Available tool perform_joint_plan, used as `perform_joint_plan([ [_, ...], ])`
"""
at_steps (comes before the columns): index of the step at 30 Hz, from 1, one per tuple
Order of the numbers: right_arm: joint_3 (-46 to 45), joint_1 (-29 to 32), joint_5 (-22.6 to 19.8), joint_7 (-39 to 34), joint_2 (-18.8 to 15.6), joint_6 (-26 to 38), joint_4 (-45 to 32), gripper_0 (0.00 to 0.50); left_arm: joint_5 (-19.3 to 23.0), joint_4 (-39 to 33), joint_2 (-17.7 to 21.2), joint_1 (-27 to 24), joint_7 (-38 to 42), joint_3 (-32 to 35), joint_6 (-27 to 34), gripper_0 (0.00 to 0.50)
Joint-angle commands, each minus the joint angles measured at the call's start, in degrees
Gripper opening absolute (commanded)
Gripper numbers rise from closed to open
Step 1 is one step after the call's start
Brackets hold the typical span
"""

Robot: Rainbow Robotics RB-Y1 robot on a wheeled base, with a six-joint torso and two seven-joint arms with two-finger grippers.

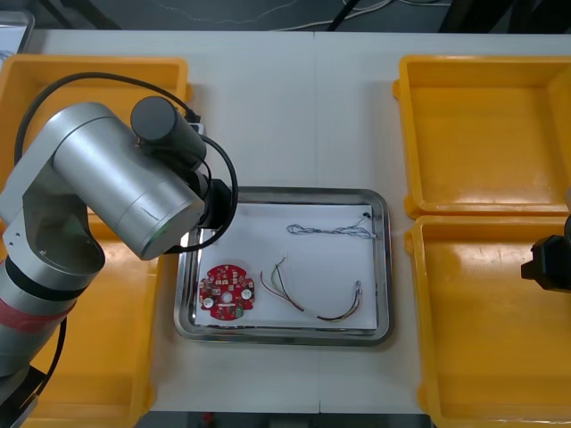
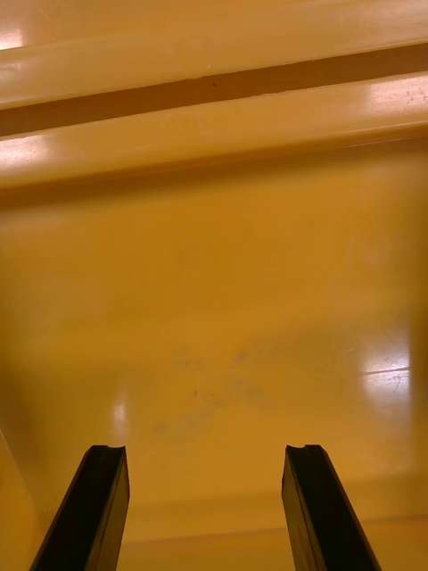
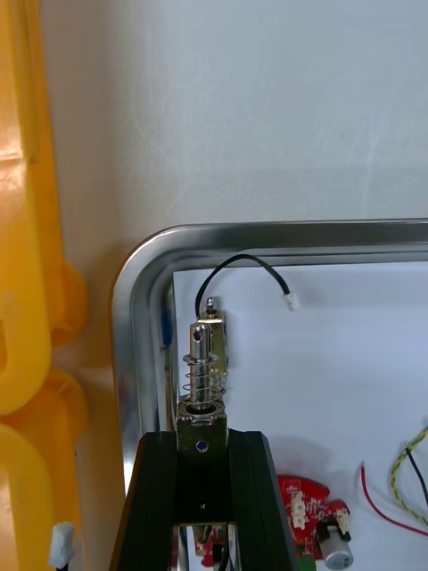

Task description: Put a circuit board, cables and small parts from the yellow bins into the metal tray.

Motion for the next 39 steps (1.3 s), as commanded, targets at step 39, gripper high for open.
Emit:
perform_joint_plan([
  [39, -1.41, 0.91, 0.4, 2.3, -0.18, 0.17, -0.36, 0.5, -9.58, 8.01, -4.03, 5.73, 5.64, -12.0, -15.71, 0.0],
])
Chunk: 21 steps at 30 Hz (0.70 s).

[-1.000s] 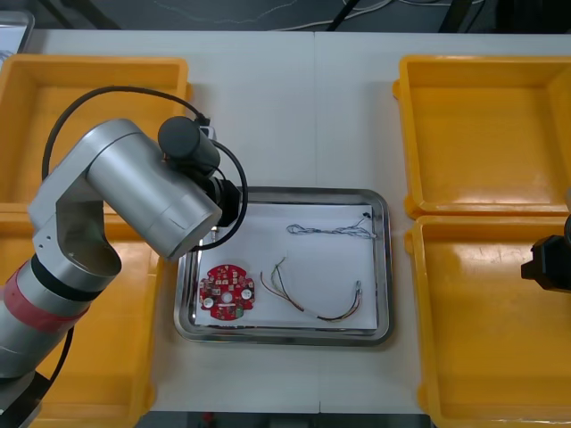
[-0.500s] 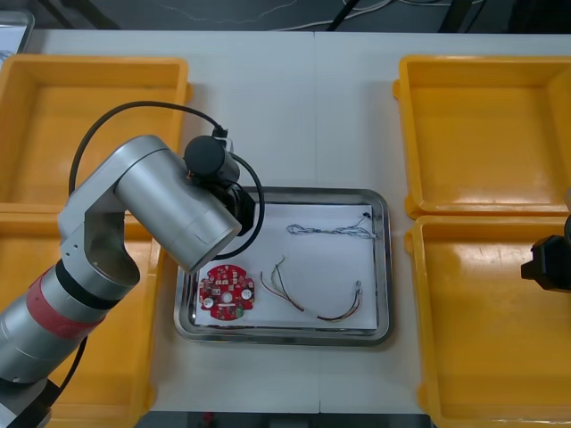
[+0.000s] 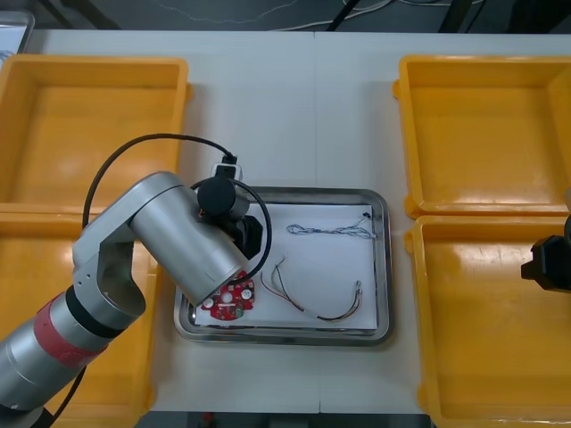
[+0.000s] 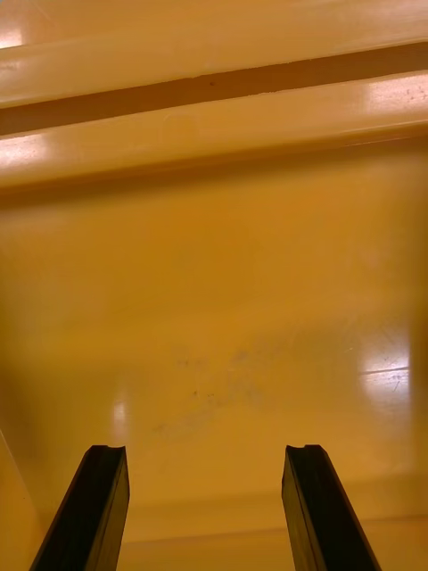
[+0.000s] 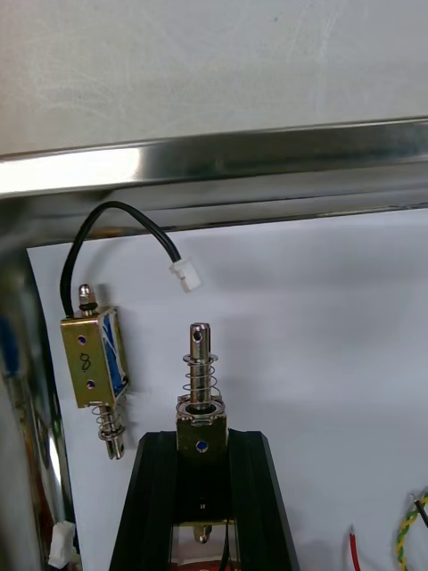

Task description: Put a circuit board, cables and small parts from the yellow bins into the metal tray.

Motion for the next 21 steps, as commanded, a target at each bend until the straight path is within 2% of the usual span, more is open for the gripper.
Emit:
perform_joint_plan([
  [1, -1.41, 0.88, 0.4, 2.3, -0.18, 0.17, -0.36, 0.5, -1.2, -0.53, -1.59, 1.62, 3.41, -1.44, -2.03, 0.0],
  [21, -1.41, 0.88, 0.4, 2.3, -0.18, 0.17, -0.36, 0.5, -1.64, 0.44, -2.21, 1.53, 2.97, -1.88, -5.9, 0.0],
])
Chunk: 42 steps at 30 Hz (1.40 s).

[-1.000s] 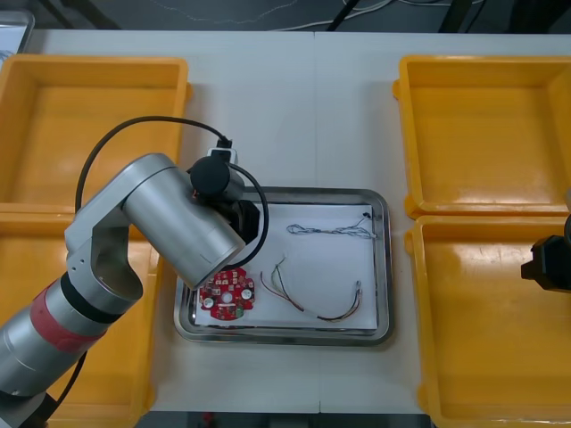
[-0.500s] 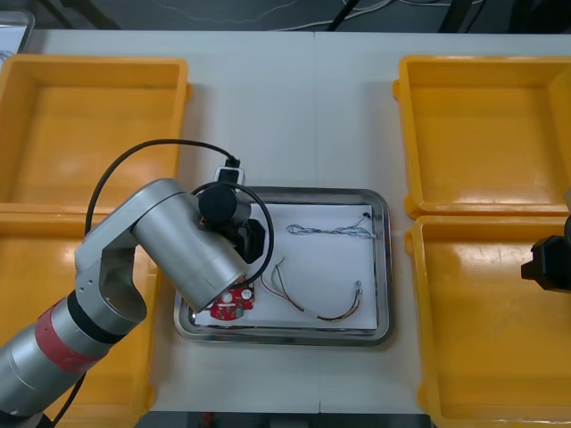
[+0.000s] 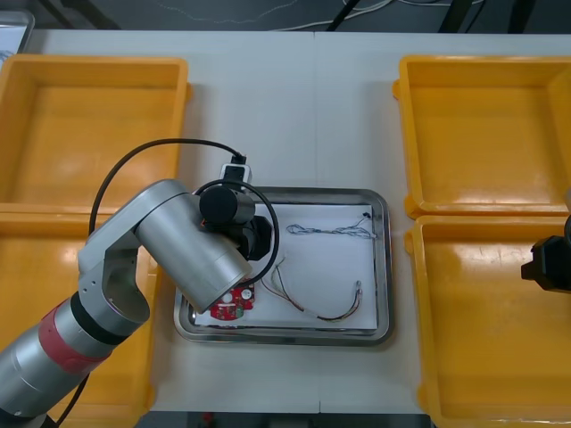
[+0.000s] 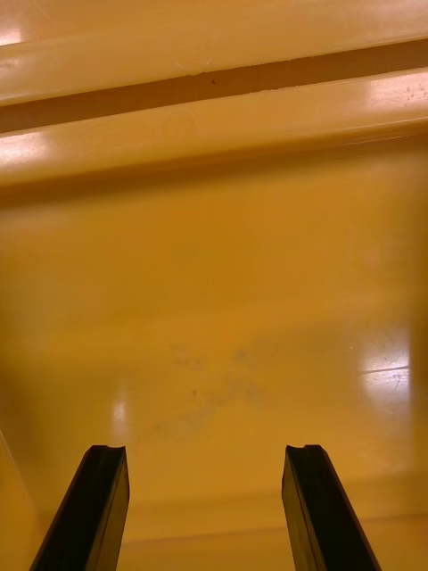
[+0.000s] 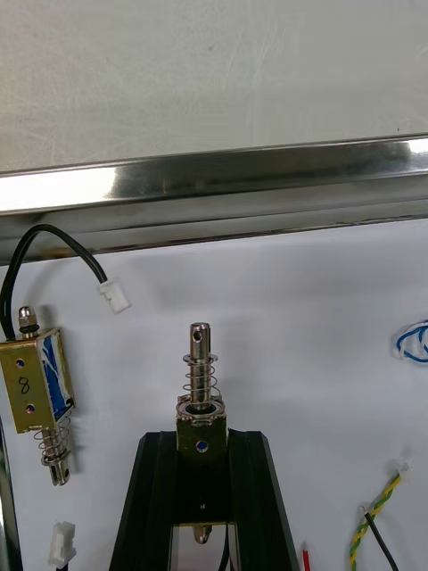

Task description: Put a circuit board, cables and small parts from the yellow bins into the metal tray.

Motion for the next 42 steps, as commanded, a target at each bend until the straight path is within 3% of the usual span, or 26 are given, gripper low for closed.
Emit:
perform_joint_plan([
  [1, -1.41, 0.81, 0.4, 2.3, -0.18, 0.17, -0.36, 0.5, -1.09, 0.83, -1.43, 0.58, 2.97, -1.33, -2.06, 0.0],
  [6, -1.41, 0.81, 0.4, 2.3, -0.18, 0.17, -0.36, 0.5, -2.32, 3.55, -1.51, 0.58, 3.06, -1.42, -4.87, 0.0],
  [15, -1.41, 0.81, 0.4, 2.3, -0.18, 0.17, -0.36, 0.5, -2.67, 3.64, -1.51, 0.67, 3.59, -1.42, -4.43, 0.001],
  [16, -1.41, 0.81, 0.4, 2.3, -0.18, 0.17, -0.36, 0.5, -2.67, 3.64, -1.51, 0.58, 3.59, -1.42, -4.43, 0.072],
  [18, -1.41, 0.81, 0.4, 2.3, -0.18, 0.17, -0.36, 0.5, -2.93, 3.64, -1.51, 0.58, 3.67, -1.42, -4.08, 0.314],
  [20, -1.41, 0.81, 0.4, 2.3, -0.18, 0.17, -0.36, 0.5, -2.93, 3.55, -1.51, 0.58, 3.67, -1.42, -3.82, 0.5],
  [29, -1.41, 0.81, 0.4, 2.3, -0.18, 0.17, -0.36, 0.5, -2.85, -1.81, -1.51, 0.67, 4.73, -1.25, 2.34, 0.5],
  [35, -1.41, 0.81, 0.4, 2.3, -0.18, 0.17, -0.36, 0.5, 5.77, -11.74, -0.55, -0.65, 4.55, 5.26, 13.94, 0.5],
  [42, -1.41, 0.81, 0.4, 2.3, -0.18, 0.17, -0.36, 0.5, 12.01, -14.73, -0.46, -4.96, 2.88, 12.9, 24.36, 0.5],
])
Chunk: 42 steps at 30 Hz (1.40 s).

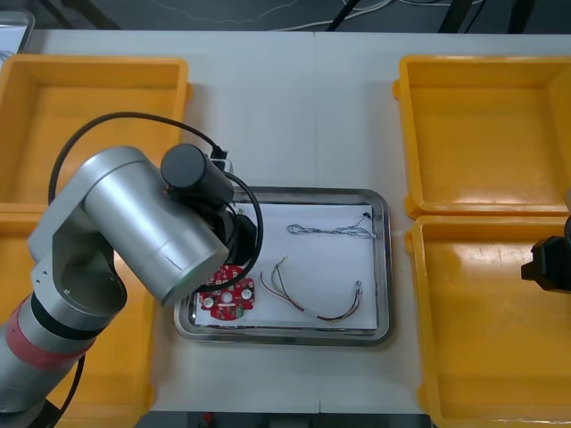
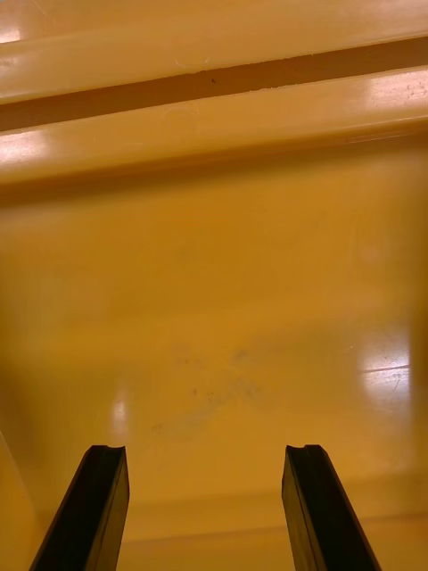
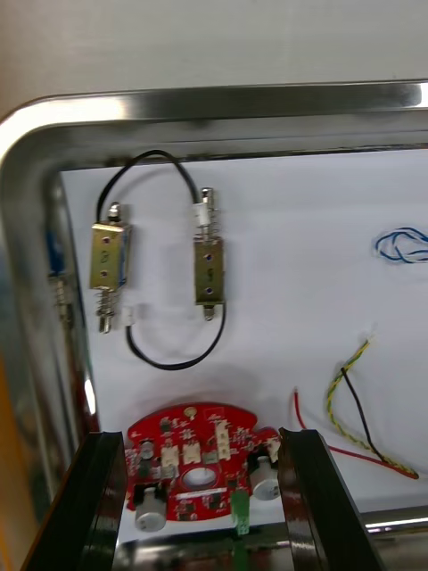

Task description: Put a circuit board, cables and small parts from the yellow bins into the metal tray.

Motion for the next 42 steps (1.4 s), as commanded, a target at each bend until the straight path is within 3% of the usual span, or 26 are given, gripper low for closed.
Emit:
perform_joint_plan([
  [1, -1.41, 0.77, 0.39, 2.3, -0.18, 0.17, -0.41, 0.5, 3.53, -2.52, -0.27, -4.27, 2.42, 6.3, 4.05, 0.5],
  [12, -1.41, 0.77, 0.39, 2.3, -0.18, 0.17, -0.41, 0.5, 11.79, 1.7, 4.74, -6.02, -15.6, 25.19, 4.05, 0.5],
  [20, -1.41, 0.77, 0.39, 2.3, -0.18, 0.17, -0.41, 0.5, 13.2, 5.74, 11.42, -2.86, -24.04, 29.76, 4.05, 0.5],
  [28, -1.41, 0.77, 0.39, 2.3, -0.18, 0.17, -0.41, 0.5, 22.86, 5.56, 19.42, 4.79, -24.04, 34.33, 4.05, 0.5],
  [31, -1.41, 0.77, 0.39, 2.3, -0.18, 0.17, -0.41, 0.5, 26.73, 5.48, 22.06, 8.22, -23.95, 36.88, 1.37, 0.5],
  [38, -1.41, 0.77, 0.39, 2.3, -0.18, 0.17, -0.41, 0.5, 28.31, 4.42, 24.25, 10.41, -21.14, 39.52, 1.02, 0.5],
  [42, -1.41, 0.77, 0.39, 2.3, -0.18, 0.17, -0.41, 0.5, 27.08, 2.14, 24.43, 10.94, -19.82, 39.61, 0.75, 0.5],
])
